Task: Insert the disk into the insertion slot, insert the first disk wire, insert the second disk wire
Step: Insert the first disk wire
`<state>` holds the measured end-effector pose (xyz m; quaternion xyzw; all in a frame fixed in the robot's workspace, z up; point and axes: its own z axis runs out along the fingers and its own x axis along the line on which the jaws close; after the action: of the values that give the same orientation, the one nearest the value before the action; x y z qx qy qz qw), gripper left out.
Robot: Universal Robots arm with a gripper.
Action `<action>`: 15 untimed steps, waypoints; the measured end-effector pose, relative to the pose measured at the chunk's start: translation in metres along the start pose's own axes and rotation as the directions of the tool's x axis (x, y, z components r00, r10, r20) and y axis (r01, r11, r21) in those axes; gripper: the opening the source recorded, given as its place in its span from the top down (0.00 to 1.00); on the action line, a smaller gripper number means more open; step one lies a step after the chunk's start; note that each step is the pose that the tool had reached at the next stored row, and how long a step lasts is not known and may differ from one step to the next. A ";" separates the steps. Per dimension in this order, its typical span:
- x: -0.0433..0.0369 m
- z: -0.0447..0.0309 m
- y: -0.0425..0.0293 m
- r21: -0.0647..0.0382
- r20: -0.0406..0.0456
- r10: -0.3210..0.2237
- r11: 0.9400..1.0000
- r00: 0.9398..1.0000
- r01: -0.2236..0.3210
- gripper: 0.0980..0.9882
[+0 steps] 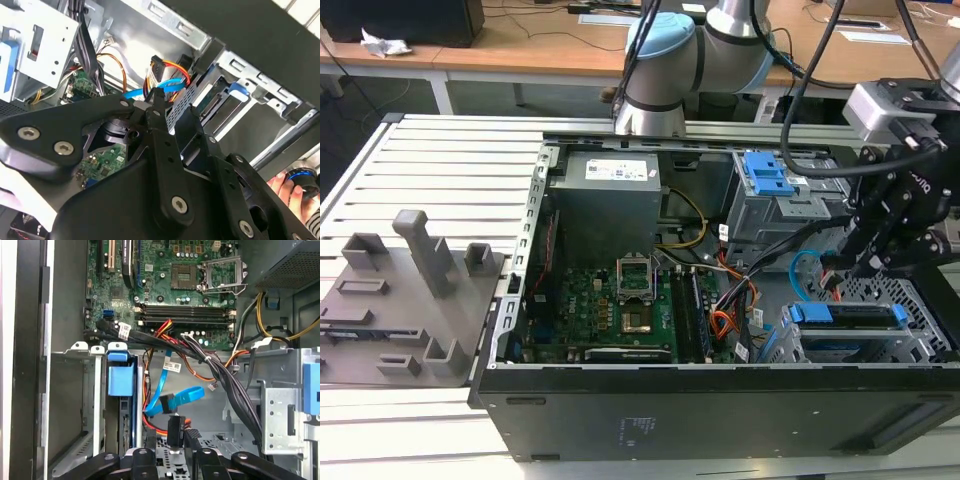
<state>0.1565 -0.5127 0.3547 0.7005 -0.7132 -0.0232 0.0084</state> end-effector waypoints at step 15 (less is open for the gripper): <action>0.0001 0.0030 0.0053 0.001 -0.004 0.000 1.000 1.000 0.000 0.91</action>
<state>0.1511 -0.5127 0.3520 0.7006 -0.7132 -0.0215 0.0098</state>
